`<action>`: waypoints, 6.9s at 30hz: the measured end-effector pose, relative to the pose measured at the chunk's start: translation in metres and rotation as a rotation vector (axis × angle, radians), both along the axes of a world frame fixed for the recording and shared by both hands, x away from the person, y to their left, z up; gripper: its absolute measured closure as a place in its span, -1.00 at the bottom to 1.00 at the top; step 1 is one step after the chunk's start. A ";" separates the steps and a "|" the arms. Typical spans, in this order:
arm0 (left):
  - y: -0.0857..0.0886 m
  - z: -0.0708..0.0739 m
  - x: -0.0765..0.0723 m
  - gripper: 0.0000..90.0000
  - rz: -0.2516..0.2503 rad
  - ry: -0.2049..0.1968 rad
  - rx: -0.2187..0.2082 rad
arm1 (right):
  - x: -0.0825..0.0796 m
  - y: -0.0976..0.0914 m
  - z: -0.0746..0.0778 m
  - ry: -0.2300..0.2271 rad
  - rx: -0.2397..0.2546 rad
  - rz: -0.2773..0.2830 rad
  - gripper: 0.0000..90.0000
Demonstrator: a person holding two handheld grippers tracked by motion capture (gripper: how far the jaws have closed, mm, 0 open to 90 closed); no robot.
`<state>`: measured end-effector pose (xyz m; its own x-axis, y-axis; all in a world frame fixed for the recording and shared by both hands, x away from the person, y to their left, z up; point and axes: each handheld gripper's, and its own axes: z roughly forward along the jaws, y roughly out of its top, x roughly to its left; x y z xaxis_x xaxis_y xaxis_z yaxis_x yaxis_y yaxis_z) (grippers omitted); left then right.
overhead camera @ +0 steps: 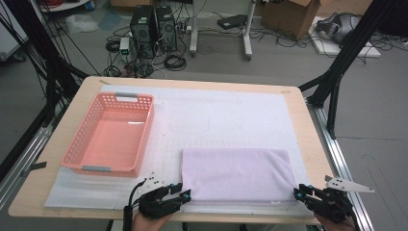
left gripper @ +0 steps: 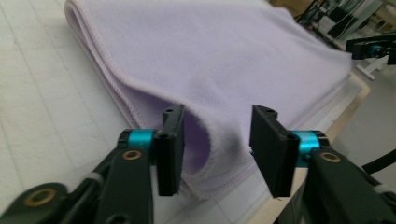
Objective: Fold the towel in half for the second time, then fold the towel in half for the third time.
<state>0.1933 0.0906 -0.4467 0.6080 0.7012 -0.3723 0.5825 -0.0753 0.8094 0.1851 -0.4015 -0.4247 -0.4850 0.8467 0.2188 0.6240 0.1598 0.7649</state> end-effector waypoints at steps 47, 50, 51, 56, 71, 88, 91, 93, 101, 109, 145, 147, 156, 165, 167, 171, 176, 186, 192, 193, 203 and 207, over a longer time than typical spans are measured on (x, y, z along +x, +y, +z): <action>0.006 0.009 0.090 0.28 0.098 -0.079 0.036 | 0.086 0.018 -0.016 -0.006 -0.135 -0.010 0.69; 0.004 0.007 0.097 0.17 0.109 -0.074 0.061 | 0.090 0.011 -0.009 -0.018 -0.114 -0.015 0.60; 0.003 0.007 0.100 0.15 0.112 -0.072 0.078 | 0.093 0.011 -0.005 -0.037 -0.098 -0.014 0.55; -0.001 0.001 0.114 0.03 0.136 -0.043 0.102 | 0.124 0.014 -0.004 -0.039 -0.130 -0.042 0.09; -0.013 0.008 0.131 0.83 0.176 -0.051 0.108 | 0.131 0.003 -0.011 -0.066 -0.068 -0.020 0.83; -0.020 0.020 0.130 0.31 0.120 -0.117 0.110 | 0.127 0.002 0.001 -0.134 -0.094 -0.102 0.28; -0.018 0.016 0.117 0.34 0.111 -0.122 0.084 | 0.111 0.003 0.002 -0.123 -0.094 -0.036 0.30; -0.017 0.009 0.109 0.32 0.103 -0.111 0.078 | 0.102 0.006 -0.001 -0.092 -0.118 0.017 0.23; -0.006 -0.004 0.081 0.65 0.079 -0.042 0.130 | 0.069 0.004 -0.012 -0.032 -0.217 0.053 0.26; 0.007 0.007 0.059 0.30 0.088 -0.117 0.054 | 0.050 -0.010 0.000 -0.120 -0.081 -0.024 0.01; 0.005 0.006 0.056 -0.32 0.077 -0.156 0.025 | 0.058 0.006 0.002 -0.173 -0.055 0.016 -0.57; 0.005 0.005 0.056 -0.33 0.072 -0.141 0.019 | 0.059 0.007 0.001 -0.169 -0.053 0.026 -0.57; 0.000 0.000 0.059 -0.21 0.071 -0.088 0.049 | 0.059 0.013 0.000 -0.146 -0.056 0.066 -0.57; -0.003 -0.004 0.061 0.05 0.078 -0.034 0.107 | 0.056 0.013 0.002 -0.152 -0.056 0.063 -0.57; -0.003 -0.005 0.061 0.09 0.079 -0.019 0.117 | 0.057 0.014 0.002 -0.155 -0.056 0.067 -0.57; -0.006 -0.007 0.062 0.15 0.069 0.014 0.139 | 0.059 0.020 0.001 -0.150 -0.056 0.079 -0.57; -0.008 -0.008 0.060 0.30 0.073 0.011 0.154 | 0.065 0.030 0.004 -0.150 -0.036 0.089 -0.57; -0.012 -0.008 0.055 0.79 0.085 0.036 0.152 | 0.088 0.067 0.009 -0.138 -0.041 0.164 -0.57; -0.011 -0.008 0.054 0.79 0.103 0.052 0.127 | 0.109 0.102 0.019 -0.136 -0.017 0.226 -0.58; -0.011 -0.009 0.054 0.79 0.100 0.052 0.125 | 0.113 0.110 0.020 -0.137 -0.016 0.240 -0.57; -0.010 -0.009 0.054 0.78 0.104 0.051 0.122 | 0.154 0.173 0.028 -0.121 -0.044 0.347 -0.42; -0.010 -0.009 0.054 0.78 0.108 0.060 0.113 | 0.168 0.189 0.028 -0.104 -0.064 0.365 -0.34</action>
